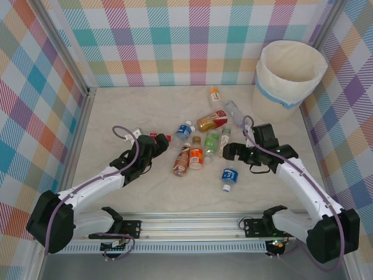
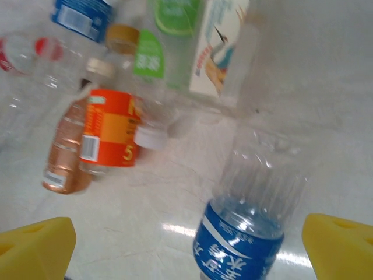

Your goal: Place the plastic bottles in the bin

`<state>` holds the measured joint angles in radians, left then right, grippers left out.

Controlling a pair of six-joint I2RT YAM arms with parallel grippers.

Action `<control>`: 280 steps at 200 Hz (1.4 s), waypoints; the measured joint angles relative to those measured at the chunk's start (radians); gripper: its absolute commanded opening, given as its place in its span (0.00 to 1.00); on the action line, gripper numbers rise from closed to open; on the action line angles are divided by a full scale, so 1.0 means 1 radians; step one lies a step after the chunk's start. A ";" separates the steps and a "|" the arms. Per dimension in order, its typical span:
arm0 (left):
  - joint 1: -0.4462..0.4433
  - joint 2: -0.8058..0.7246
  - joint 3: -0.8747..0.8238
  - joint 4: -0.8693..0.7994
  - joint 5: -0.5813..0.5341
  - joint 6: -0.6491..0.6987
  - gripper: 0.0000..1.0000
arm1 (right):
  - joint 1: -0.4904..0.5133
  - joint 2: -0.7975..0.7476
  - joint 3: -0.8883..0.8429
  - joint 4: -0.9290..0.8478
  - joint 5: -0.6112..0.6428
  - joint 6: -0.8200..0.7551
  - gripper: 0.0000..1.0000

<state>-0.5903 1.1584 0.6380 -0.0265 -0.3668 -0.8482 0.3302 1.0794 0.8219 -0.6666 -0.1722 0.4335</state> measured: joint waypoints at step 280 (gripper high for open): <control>0.050 0.079 0.029 0.023 0.025 -0.072 1.00 | 0.193 0.158 -0.141 0.134 0.424 0.257 0.56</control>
<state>-0.5404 1.2373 0.6670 -0.0040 -0.3416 -0.9203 0.5236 1.2377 0.6811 -0.5327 0.2520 0.6907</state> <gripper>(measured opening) 0.999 0.637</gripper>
